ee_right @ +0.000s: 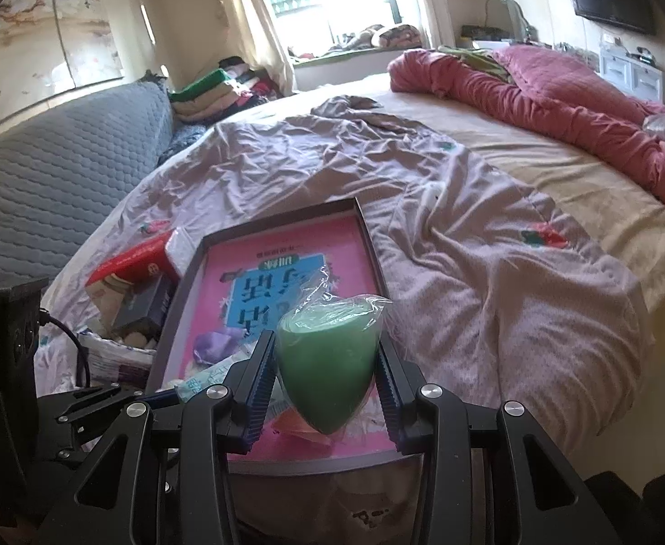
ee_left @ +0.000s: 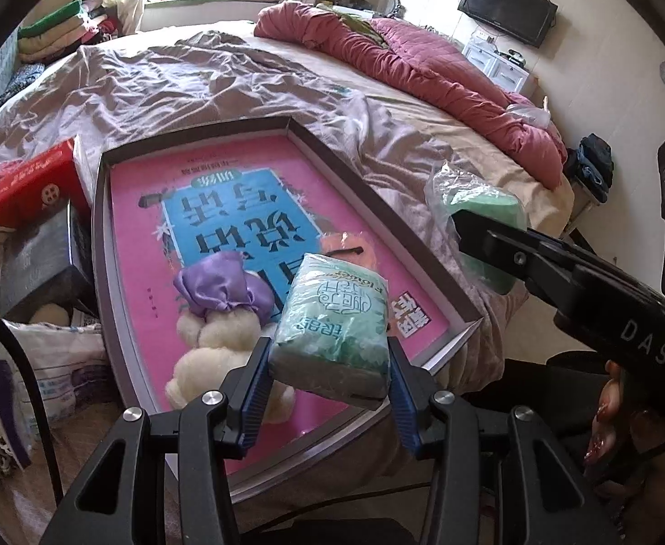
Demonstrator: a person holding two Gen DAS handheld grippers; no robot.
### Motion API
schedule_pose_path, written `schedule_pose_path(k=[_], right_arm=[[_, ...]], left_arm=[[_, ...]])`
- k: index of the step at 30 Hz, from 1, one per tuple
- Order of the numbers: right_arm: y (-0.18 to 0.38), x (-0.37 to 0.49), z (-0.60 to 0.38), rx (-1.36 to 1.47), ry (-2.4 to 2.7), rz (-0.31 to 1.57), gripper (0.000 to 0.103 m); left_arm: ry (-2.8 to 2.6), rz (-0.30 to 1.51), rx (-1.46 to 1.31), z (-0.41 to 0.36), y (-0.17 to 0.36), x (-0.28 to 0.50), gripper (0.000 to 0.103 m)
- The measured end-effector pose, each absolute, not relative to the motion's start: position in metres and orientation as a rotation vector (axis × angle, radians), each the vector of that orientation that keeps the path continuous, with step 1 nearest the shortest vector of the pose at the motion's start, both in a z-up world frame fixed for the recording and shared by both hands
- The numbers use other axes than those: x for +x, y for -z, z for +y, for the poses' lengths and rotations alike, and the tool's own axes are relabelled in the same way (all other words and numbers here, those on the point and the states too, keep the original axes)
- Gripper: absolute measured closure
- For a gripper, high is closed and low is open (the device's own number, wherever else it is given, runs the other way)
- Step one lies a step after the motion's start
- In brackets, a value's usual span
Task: Organize soft objects
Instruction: 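Carry the pad pack over the pink tray while the right tool carries the sponge there, then lower and release the pad pack onto the tray while the right tool releases the sponge beside it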
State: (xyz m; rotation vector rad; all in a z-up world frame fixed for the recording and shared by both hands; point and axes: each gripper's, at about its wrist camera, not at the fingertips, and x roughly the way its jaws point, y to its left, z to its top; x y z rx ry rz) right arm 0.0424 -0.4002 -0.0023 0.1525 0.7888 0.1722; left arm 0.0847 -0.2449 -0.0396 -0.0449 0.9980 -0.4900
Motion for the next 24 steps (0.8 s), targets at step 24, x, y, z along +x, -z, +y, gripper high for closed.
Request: schedule_pose_path(k=[24], right_arm=[[0.039,0.056,-0.386,0.061,-0.097,0.882,0.060]], left_arm=[[0.419,0.981,-0.023,-0.230,0.047,0.088,0.055]])
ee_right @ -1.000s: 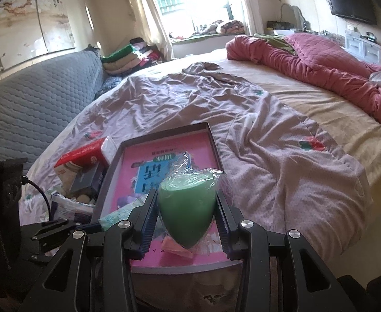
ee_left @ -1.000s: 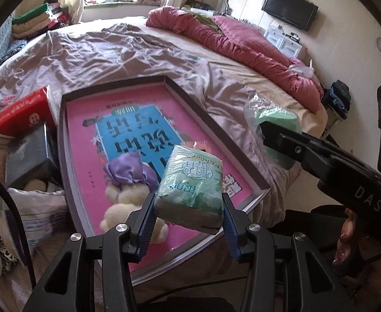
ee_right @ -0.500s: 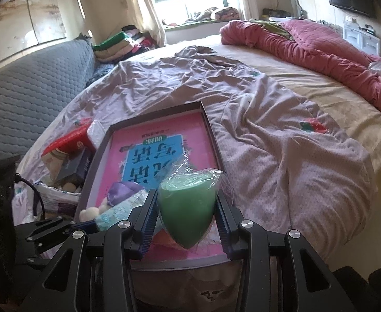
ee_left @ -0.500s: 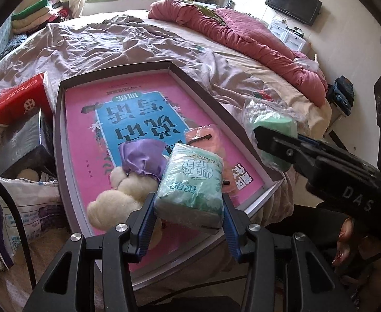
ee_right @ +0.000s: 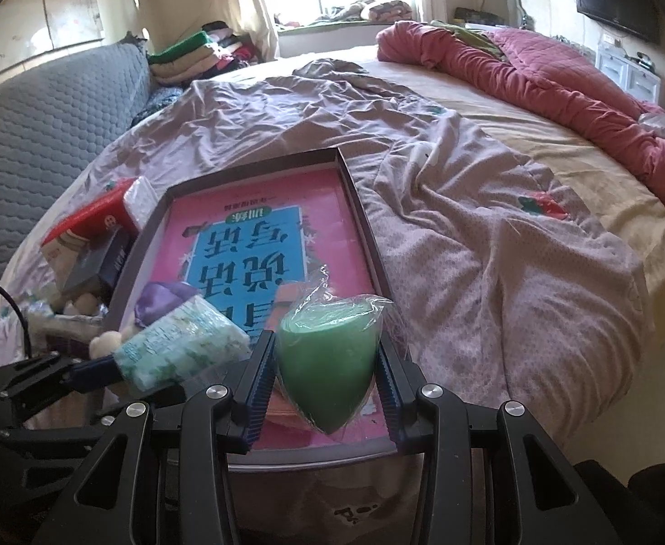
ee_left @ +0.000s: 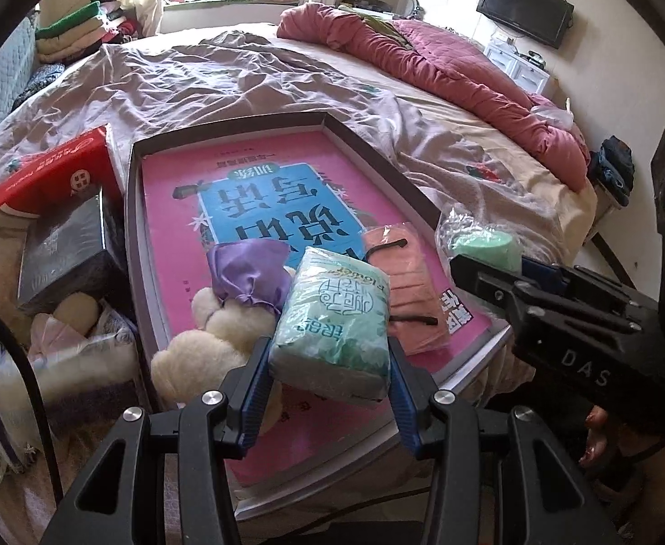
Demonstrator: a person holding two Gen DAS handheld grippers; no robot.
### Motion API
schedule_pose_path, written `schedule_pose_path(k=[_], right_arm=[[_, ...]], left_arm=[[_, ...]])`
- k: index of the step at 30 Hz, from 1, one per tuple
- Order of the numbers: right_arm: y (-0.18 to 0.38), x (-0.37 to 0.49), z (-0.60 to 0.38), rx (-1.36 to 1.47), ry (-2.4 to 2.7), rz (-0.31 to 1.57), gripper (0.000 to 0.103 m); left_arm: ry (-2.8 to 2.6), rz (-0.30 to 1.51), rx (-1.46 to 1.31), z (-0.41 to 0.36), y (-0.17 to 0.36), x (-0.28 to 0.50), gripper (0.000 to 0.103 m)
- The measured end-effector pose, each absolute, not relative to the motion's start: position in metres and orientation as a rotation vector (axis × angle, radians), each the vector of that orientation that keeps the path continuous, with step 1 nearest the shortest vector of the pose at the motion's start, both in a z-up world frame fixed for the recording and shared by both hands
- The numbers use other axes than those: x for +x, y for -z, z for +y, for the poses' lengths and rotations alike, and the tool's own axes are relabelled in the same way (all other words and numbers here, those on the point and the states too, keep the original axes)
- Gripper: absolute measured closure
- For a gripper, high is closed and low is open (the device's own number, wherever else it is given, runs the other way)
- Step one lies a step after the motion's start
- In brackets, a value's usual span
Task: Organize soft objects
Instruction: 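Lower and release the pad pack onto the tray while the right tool releases the sponge beside it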
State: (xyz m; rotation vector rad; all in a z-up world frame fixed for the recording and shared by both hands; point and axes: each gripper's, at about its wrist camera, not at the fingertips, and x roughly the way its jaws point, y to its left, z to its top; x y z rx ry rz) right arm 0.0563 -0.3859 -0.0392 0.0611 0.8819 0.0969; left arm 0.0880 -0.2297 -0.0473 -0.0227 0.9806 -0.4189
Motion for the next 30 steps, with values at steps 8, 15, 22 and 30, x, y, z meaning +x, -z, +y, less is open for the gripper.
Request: schedule_pose_path(k=[8,15,22,30], right_arm=[[0.049,0.061,-0.383,0.032,-0.073,0.906,0.059],[0.054,0.063,-0.383,0.028,-0.062,0.914,0.059],[0.057,0.065,-0.381,0.021,-0.060,0.924,0.059],[0.060,0.065,-0.377,-0.001,-0.070,0.911,0.058]], left_arm=[[0.426,0.978,-0.025,-0.228,0.049,0.088,0.055],[0.437,0.977,-0.036,-0.226,0.050,0.089,0.055],[0.458,0.981,-0.064,-0.223,0.052,0.091,0.055],[0.463,0.979,-0.062,-0.222,0.051,0.092,0.055]])
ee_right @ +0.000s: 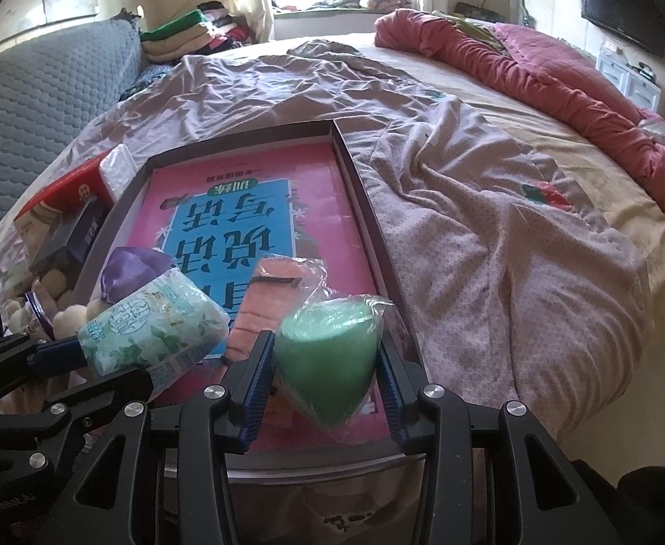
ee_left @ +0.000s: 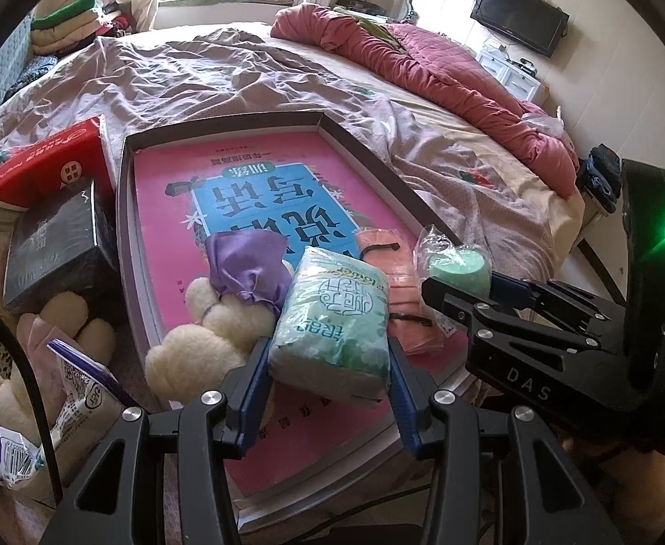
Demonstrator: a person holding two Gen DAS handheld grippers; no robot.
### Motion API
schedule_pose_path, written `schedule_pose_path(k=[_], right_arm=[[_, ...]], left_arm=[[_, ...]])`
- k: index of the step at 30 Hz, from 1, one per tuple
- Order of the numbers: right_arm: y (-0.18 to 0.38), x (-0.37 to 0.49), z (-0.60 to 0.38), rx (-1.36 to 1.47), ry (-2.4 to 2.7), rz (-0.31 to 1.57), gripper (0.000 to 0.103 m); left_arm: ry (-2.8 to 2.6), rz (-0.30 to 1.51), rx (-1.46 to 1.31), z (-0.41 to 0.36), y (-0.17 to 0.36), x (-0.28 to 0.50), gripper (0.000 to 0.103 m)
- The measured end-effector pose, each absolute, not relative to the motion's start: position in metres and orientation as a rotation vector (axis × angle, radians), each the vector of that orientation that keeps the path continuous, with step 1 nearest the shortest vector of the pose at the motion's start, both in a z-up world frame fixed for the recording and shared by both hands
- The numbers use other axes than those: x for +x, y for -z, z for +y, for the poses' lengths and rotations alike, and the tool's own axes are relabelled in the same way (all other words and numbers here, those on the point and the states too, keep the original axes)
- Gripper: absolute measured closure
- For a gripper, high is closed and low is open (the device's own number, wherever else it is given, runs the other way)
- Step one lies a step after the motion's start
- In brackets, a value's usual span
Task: Organize soft objects
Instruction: 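Lower and release the pad pack onto the tray while the right tool releases the sponge beside it, then withdraw both open tools up from the tray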
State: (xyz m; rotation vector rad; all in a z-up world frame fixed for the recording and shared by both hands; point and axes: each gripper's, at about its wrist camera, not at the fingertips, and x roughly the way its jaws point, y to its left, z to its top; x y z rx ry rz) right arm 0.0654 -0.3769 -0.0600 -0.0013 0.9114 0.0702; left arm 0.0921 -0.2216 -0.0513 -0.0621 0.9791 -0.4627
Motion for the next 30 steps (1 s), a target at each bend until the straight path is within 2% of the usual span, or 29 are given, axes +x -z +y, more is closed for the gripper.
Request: schedule_pose_path(k=[3,11,30], right_arm=[[0.059,0.066,-0.376,-0.008,-0.065,0.906,0.058],[0.053,0.064,-0.376,-0.008,-0.060,0.888,0.048],[0.042,0.058,-0.389,0.045,-0.012,0.865,0.043]], left_arm=[[0.465,0.978,-0.058,-0.222,0.051,0.092,0.055],[0.503,1.004,-0.077,-0.226,0.055,0.091,0.051],[0.488,0.970,-0.027,-0.226,0.043,0.083,0.038]])
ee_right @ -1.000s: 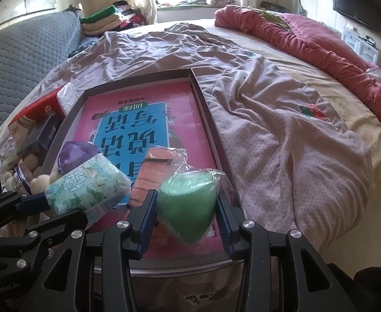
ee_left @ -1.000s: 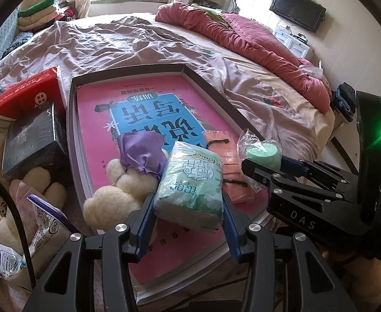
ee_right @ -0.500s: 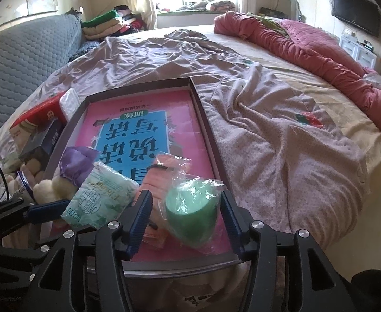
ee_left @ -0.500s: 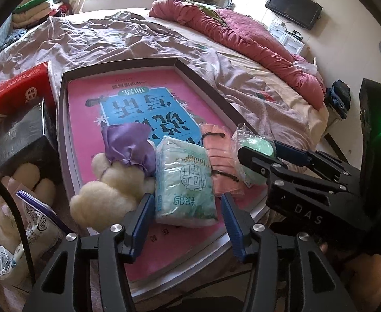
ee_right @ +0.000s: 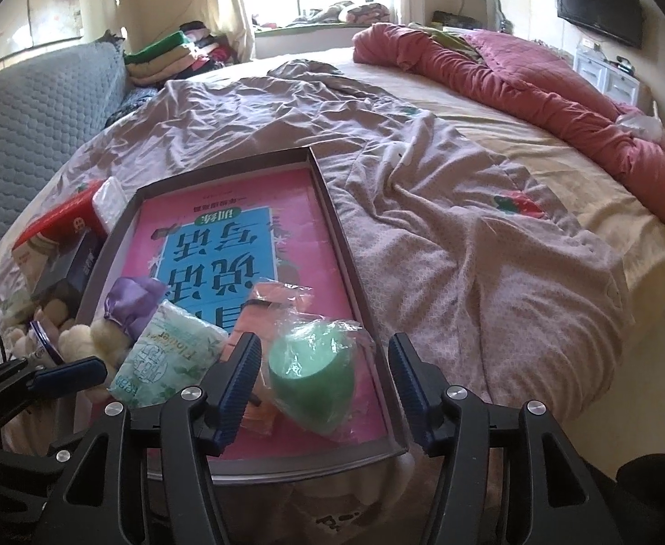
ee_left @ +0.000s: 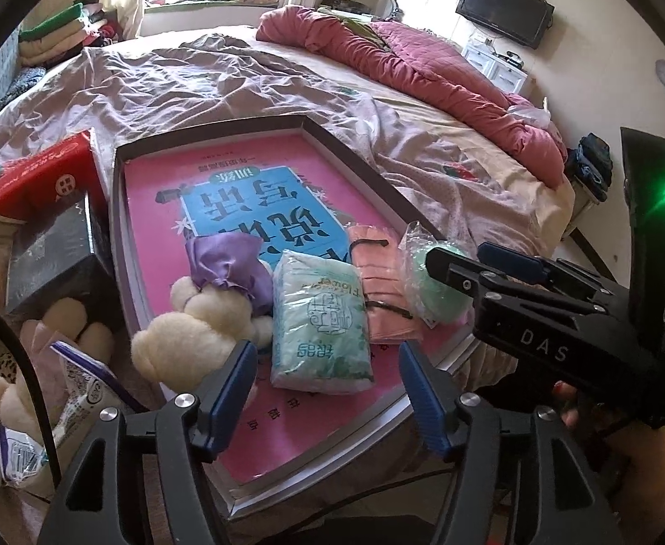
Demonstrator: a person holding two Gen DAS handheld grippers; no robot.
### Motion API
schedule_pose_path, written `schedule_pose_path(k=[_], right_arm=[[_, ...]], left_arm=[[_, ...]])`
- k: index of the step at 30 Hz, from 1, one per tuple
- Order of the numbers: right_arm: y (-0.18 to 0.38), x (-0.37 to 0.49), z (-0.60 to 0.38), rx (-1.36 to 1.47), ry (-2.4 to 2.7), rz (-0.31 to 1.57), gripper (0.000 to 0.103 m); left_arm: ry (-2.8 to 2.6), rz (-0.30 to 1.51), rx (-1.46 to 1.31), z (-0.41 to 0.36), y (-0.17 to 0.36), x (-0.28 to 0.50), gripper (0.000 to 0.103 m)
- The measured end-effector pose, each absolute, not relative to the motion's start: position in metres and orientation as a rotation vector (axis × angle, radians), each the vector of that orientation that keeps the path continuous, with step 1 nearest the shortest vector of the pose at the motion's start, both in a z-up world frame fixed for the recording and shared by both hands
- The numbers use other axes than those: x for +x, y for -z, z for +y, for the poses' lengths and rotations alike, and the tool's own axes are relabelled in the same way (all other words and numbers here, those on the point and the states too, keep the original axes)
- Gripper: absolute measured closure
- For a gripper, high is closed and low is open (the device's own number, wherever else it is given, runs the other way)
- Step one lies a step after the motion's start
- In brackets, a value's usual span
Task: Organize soft objects
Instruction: 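Withdraw both open tools up from the tray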
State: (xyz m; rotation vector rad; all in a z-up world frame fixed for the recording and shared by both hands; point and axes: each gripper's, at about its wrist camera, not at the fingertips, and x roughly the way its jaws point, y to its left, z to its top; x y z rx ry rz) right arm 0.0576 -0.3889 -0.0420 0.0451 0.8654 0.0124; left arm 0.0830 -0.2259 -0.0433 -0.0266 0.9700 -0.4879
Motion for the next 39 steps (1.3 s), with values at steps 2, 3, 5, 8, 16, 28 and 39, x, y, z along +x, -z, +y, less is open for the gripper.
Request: schedule_pose_path(k=[2,3,5,8,16,28,39], right_arm=[[0.040,0.057,-0.389,0.041,-0.008,0.862,0.041],[0.040,0.056,-0.389,0.039,-0.006,0.860,0.041],[0.038,0.056,-0.388,0.041,-0.005,0.854,0.041],[0.036,0.056,-0.387,0.043,-0.007,0.853,0.041],[0.028,0.053,-0.380,0.031,-0.014,0.839,0.041],[0.012,0.049,-0.367,0.014,-0.027,0.815,0.041],[-0.010,0.041,-0.348,-0.014,-0.062,0.772,0.041]], left_arm=[[0.482,0.967,-0.026,-0.225,0.042,0.082,0.038],[0.477,0.965,-0.026,-0.224,0.041,0.082,0.038],[0.473,0.961,-0.031,-0.223,0.038,0.082,0.035],[0.469,0.954,-0.035,-0.220,0.035,0.081,0.031],[0.412,0.938,-0.012,-0.212,0.025,0.078,0.024],[0.321,0.911,0.024,-0.198,0.013,0.073,0.023],[0.276,0.894,0.037,-0.184,0.001,0.067,0.023]])
